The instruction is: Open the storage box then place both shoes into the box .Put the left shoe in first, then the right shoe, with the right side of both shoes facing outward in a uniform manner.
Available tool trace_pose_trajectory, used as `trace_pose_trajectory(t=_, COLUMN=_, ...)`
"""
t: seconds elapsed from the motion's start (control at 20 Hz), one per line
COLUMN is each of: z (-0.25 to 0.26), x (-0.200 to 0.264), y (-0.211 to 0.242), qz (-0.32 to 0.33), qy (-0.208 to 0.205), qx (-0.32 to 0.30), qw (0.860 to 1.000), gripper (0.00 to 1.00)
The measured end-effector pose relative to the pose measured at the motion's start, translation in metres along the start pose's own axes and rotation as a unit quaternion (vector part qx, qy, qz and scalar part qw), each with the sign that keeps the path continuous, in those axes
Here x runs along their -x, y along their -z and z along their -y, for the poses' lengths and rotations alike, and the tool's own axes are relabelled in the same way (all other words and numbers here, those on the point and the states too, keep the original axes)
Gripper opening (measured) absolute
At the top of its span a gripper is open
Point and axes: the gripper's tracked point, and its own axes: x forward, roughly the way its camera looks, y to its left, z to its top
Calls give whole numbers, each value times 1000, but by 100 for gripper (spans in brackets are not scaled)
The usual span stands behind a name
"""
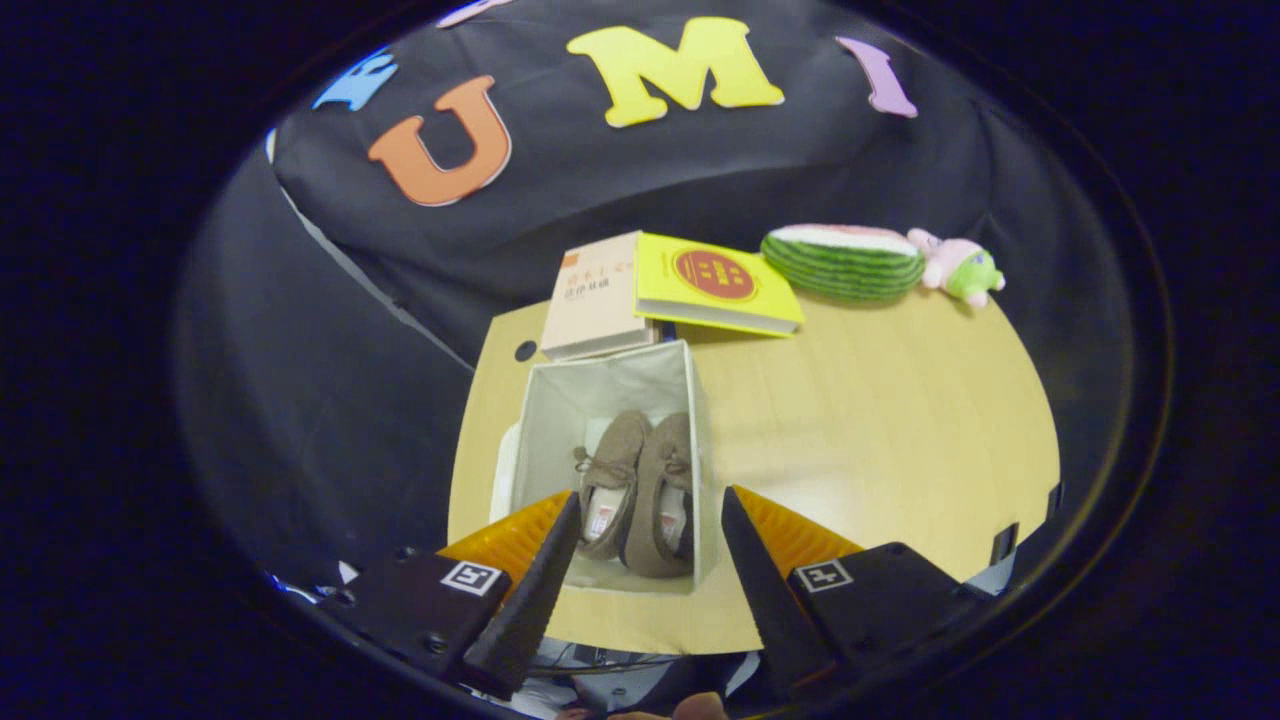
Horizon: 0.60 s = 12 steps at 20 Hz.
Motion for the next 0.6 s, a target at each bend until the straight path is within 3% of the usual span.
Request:
trace_pose_trajectory(t=0.2, z=10, x=58, y=-30, qz=108, qy=13, qx=28, qw=994, gripper=92)
trace_pose_trajectory(t=0.4, z=27, x=107, y=-46, qz=192, qy=32, qx=47, qw=980, gripper=100)
trace_pose_trajectory(t=0.6, z=44, x=147, y=-52, qz=269, qy=46, qx=49, qw=961, gripper=100)
